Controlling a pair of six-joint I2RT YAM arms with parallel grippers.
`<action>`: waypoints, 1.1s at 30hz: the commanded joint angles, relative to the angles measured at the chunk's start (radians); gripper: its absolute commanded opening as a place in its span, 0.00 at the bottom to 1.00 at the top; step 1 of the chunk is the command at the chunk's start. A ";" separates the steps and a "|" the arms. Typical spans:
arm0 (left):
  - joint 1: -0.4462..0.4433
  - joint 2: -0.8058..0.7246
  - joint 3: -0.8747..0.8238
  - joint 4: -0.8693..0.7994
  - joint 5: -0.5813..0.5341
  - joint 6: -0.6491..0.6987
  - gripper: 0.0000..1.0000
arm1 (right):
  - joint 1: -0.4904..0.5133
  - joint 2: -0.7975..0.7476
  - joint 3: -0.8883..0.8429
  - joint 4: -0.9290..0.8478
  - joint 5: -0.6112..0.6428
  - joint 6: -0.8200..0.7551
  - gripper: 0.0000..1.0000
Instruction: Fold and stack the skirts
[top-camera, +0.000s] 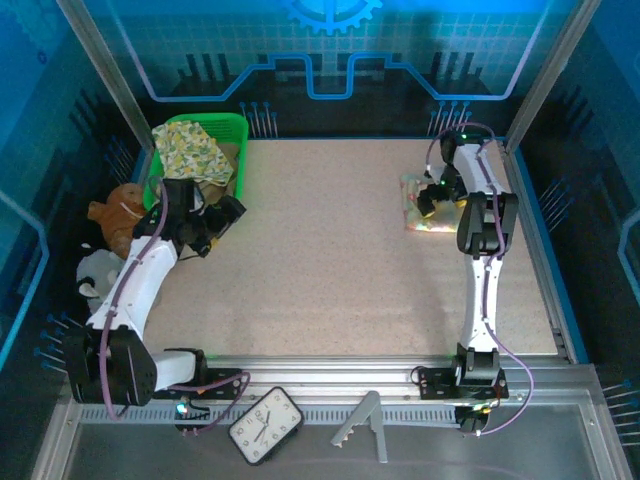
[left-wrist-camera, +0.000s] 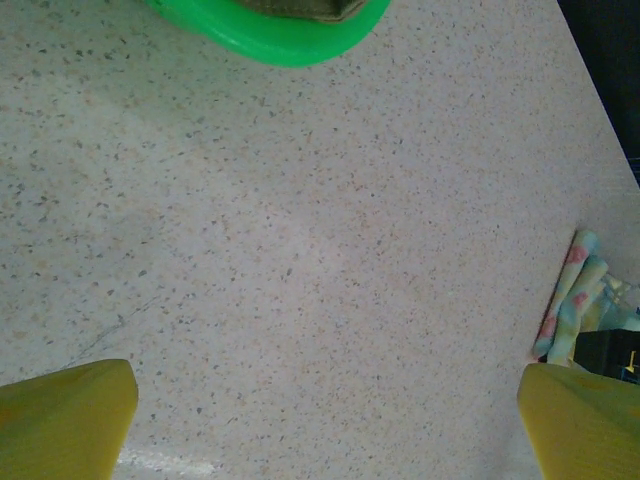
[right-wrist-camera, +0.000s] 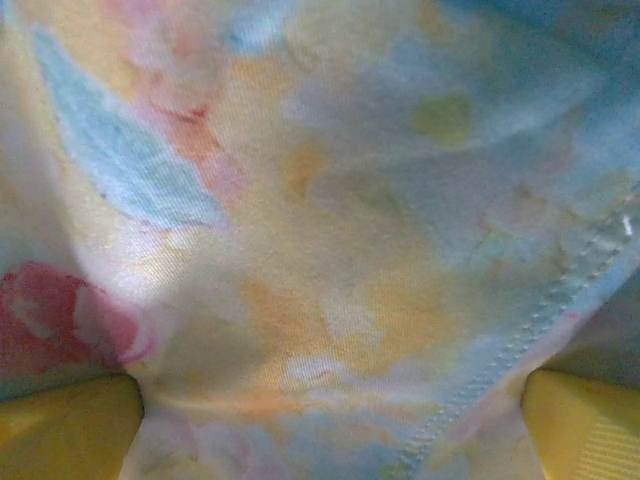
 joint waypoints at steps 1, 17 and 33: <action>-0.009 0.039 0.067 -0.054 -0.010 0.042 0.99 | 0.022 -0.002 -0.042 -0.007 0.004 -0.048 1.00; -0.009 0.294 0.455 -0.277 -0.280 0.261 0.99 | 0.054 -0.352 -0.159 0.207 0.135 0.096 1.00; 0.168 0.558 0.699 -0.226 -0.260 0.090 0.99 | 0.088 -1.078 -1.081 0.899 -0.071 0.506 1.00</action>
